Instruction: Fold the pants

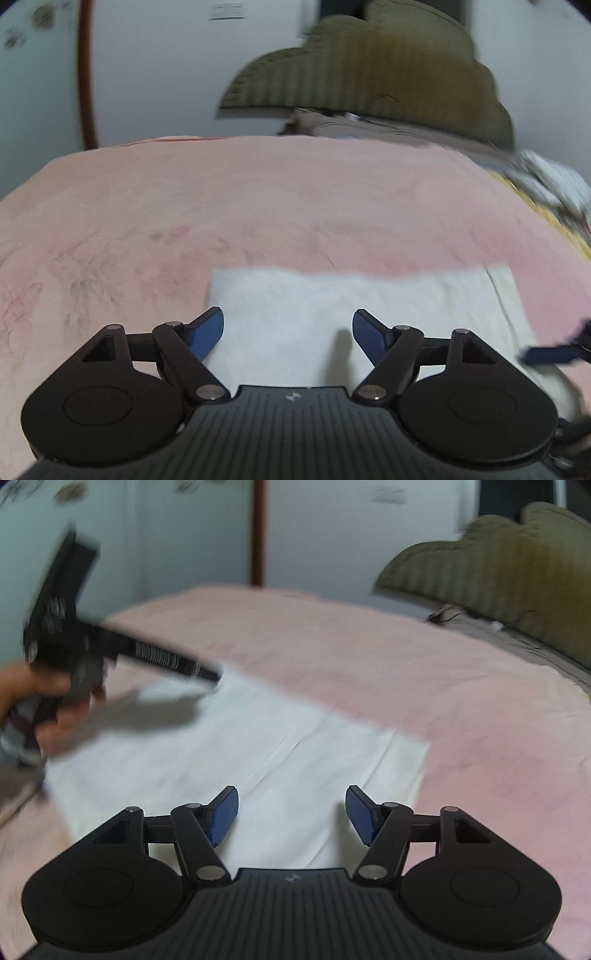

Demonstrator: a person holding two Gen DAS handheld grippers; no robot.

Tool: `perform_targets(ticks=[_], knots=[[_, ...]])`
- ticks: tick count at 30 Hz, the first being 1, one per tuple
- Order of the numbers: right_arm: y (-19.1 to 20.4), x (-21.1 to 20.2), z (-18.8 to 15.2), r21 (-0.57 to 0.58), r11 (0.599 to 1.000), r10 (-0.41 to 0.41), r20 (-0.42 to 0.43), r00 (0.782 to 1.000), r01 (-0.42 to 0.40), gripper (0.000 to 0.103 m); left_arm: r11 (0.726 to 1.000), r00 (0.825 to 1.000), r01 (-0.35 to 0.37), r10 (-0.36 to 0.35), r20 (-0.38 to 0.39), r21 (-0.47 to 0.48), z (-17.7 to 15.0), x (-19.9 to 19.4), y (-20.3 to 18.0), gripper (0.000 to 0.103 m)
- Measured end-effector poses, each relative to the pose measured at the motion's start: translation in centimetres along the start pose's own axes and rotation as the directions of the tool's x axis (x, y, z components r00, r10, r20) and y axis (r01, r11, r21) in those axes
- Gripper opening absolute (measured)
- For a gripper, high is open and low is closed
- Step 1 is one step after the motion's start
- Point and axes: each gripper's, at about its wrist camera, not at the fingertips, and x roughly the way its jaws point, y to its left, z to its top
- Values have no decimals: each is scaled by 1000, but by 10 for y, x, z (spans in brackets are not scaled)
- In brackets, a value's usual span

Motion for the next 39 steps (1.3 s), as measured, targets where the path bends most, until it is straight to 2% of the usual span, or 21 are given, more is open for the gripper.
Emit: perform_targets(ticks=[1,2,4,5,7,9,11,14,17,19,21,23,24,26,27,29,32,35,37,39], knots=[[5,4,-9,-21,1000,-9,-24,1000,8,63,1000,1000,-3,3,-4,25,-8,-3,-5,81],[4,5,-18,-9,1000,-11,-11,1000,11,63,998,1000,-20,20,-7,53,-15,-5,-11,82],[-7,-3,-27,94,996,-6,6,1000,6,63,991,997,-71,71,-1,114,-26,-7,-20,81],[-7,-12,-27,114,993,-44,12,999,42,63,990,997,-78,77,11,117,-29,-11,-21,81],[1,-32,-28,82,989,-125,60,990,120,63,996,999,-44,42,30,72,-33,-23,-15,82],[8,-47,-30,-12,981,-189,129,973,192,63,1000,999,-13,12,29,11,-35,-33,-5,83],[26,-52,-37,-185,942,-249,170,954,279,63,1000,1000,5,-5,16,-22,-38,-42,1,83],[46,-52,-48,-376,877,-250,177,952,300,63,999,999,35,-34,13,-31,-41,-54,2,83],[53,-37,-55,-466,830,-271,145,952,307,62,999,999,46,-46,11,-20,-44,-61,-4,85],[56,-32,-58,-483,824,-266,131,955,296,58,999,999,44,-44,7,-3,-45,-62,-8,85],[60,-28,-57,-500,801,-290,160,943,331,57,999,999,42,-42,3,0,-46,-61,-10,86],[66,-21,-57,-547,750,-333,172,927,371,56,999,999,50,-50,-14,-6,-46,-59,-11,86],[67,-16,-58,-566,739,-330,168,929,365,53,998,998,55,-55,-19,-8,-46,-59,-12,86],[68,-8,-57,-570,758,-299,130,945,318,18,998,998,56,-56,-18,0,-46,-61,-14,86],[70,-5,-58,-571,761,-294,120,948,308,17,998,998,54,-54,-11,6,-46,-64,-15,86],[75,-5,-61,-608,725,-321,117,940,323,11,998,998,55,-55,3,16,-45,-68,-15,87],[75,-18,-59,-583,750,-308,111,945,313,10,997,998,64,-64,-6,31,-46,-64,-15,93],[74,-17,-63,-576,766,-299,75,951,286,10,994,996,52,-44,-80,95,-56,-45,-23,93],[73,-13,-65,-554,778,-298,88,951,295,11,990,997,29,-19,-74,139,-63,-41,-27,94],[73,-15,-63,-555,778,-296,89,951,294,12,988,998,45,-36,-61,146,-61,-47,-26,93]])
